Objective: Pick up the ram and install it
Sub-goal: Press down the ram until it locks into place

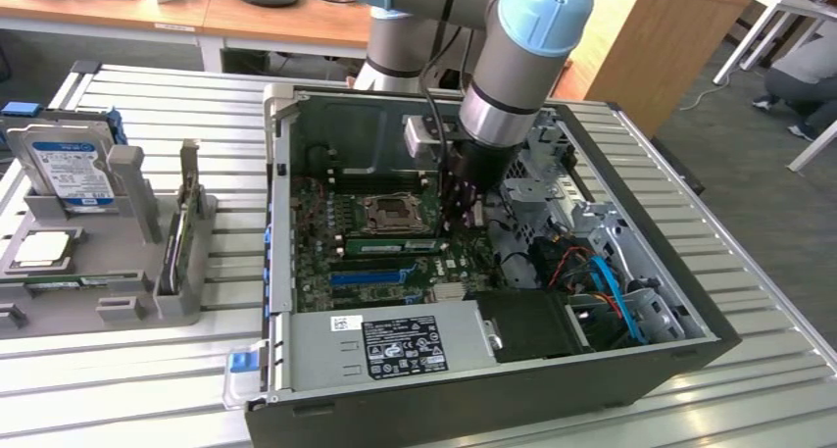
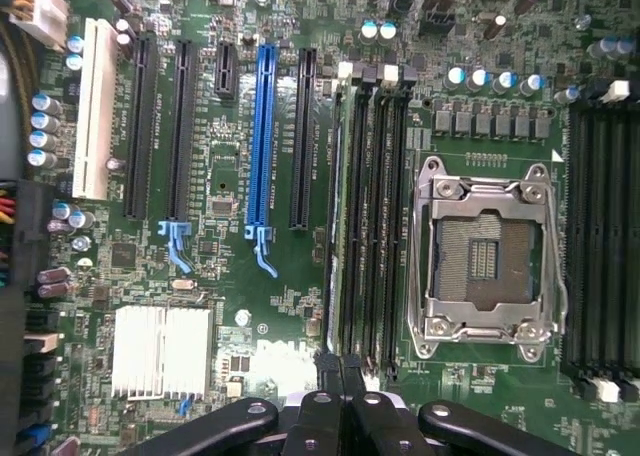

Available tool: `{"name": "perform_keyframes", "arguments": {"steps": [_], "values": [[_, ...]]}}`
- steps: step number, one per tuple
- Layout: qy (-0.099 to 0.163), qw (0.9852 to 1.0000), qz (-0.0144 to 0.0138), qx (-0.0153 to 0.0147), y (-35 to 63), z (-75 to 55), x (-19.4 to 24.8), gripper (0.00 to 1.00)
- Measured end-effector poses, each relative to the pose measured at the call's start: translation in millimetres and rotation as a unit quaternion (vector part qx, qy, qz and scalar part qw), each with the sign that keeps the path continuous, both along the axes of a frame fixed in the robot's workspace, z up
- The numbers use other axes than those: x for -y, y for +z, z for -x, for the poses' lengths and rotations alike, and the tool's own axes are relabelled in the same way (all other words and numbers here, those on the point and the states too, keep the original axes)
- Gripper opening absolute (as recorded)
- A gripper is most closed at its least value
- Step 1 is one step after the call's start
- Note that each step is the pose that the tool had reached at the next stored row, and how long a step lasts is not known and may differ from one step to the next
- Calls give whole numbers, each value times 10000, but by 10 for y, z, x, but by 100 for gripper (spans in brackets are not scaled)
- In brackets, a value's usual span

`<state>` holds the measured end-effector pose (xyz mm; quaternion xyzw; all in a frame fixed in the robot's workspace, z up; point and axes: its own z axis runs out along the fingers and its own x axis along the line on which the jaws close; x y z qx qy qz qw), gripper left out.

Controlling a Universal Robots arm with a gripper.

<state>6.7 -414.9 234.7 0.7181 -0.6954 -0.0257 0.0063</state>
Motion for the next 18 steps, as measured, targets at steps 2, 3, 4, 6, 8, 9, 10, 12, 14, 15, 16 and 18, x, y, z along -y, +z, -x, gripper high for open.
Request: {"name": "perform_keyframes", "arguments": {"steps": [2, 3, 4, 6, 8, 9, 10, 12, 14, 15, 16, 18], "values": [[0, 10000, 0, 0, 26, 0, 0, 11], [0, 10000, 0, 0, 35, 0, 0, 11], [0, 10000, 0, 0, 39, 0, 0, 11], [0, 10000, -1, 0, 38, 0, 0, 11], [0, 10000, 0, 0, 39, 0, 0, 11], [0, 10000, 0, 0, 39, 0, 0, 11], [0, 10000, 0, 0, 39, 0, 0, 11], [0, 10000, 0, 0, 39, 1, 0, 11], [1, 10000, 1, 0, 39, 16, 0, 11], [0, 10000, 1, 0, 40, 31, 1, 11], [0, 10000, 1, 2, 40, 51, 1, 11], [0, 10000, 0, 9, 39, 97, 0, 11]]}}
